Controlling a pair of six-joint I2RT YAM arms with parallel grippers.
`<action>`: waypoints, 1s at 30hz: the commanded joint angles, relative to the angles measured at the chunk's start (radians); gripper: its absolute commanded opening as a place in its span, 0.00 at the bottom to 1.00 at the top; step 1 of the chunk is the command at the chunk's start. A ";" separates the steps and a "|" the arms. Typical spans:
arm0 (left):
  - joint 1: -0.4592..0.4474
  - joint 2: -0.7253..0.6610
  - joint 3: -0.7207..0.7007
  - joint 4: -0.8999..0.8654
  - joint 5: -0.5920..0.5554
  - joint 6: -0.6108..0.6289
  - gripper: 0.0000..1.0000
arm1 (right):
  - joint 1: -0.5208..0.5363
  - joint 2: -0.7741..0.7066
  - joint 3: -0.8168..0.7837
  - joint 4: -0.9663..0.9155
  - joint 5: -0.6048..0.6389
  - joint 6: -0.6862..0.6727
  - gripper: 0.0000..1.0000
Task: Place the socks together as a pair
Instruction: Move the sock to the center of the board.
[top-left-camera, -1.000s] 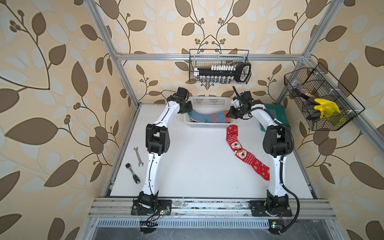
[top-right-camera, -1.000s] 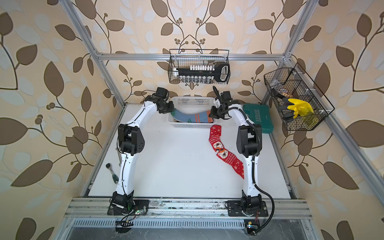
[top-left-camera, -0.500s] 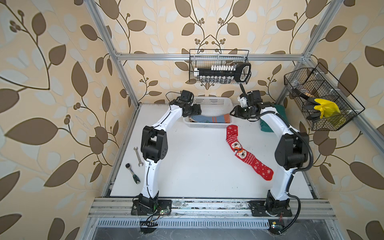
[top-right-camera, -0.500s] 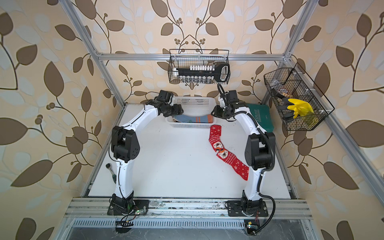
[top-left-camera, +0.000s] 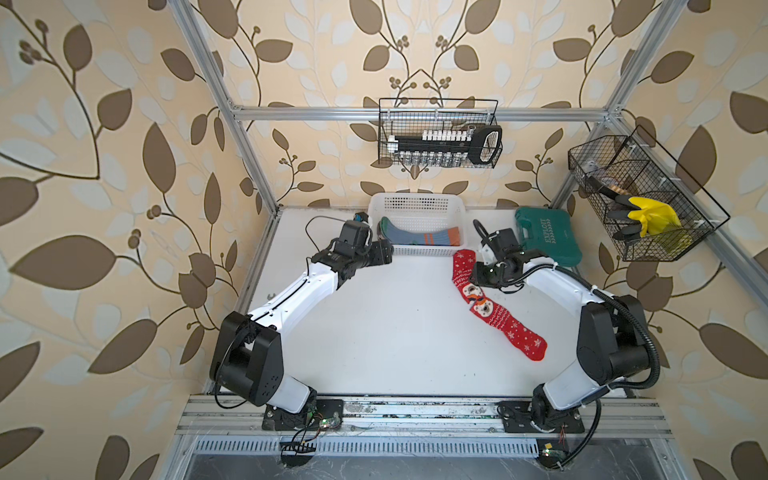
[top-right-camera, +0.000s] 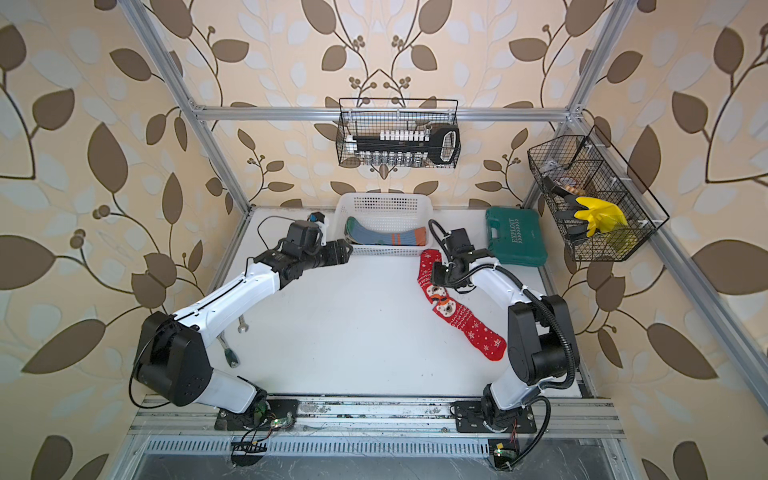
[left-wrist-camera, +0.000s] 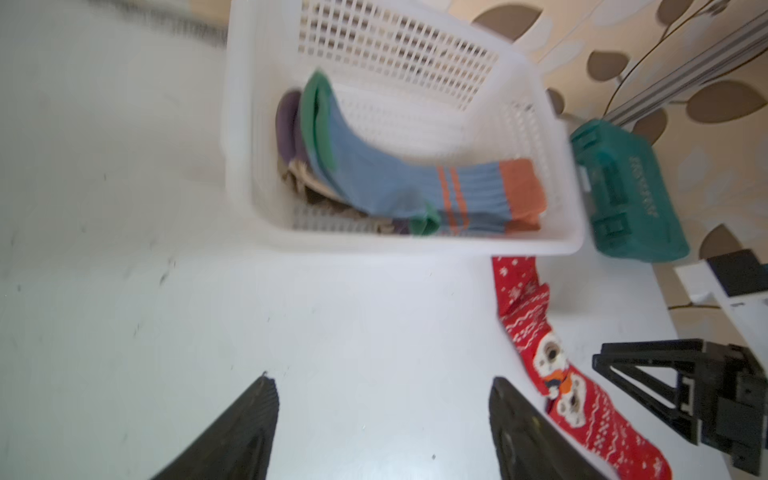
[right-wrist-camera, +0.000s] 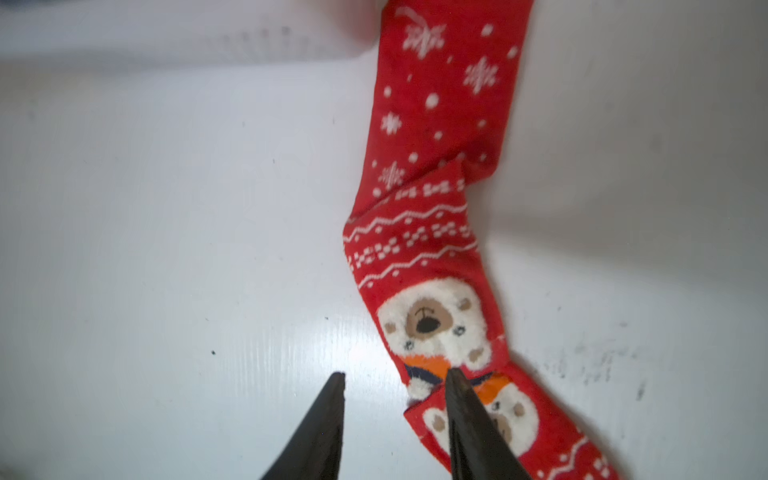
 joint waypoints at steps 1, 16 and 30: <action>-0.001 -0.077 -0.155 0.149 -0.010 -0.061 0.81 | 0.108 0.039 0.002 -0.026 0.227 -0.011 0.39; -0.001 -0.096 -0.250 0.134 -0.077 -0.092 0.82 | 0.183 0.271 0.088 -0.052 0.353 0.004 0.18; -0.001 -0.133 -0.248 0.107 -0.125 -0.072 0.81 | 0.583 0.100 0.233 -0.262 0.379 -0.004 0.00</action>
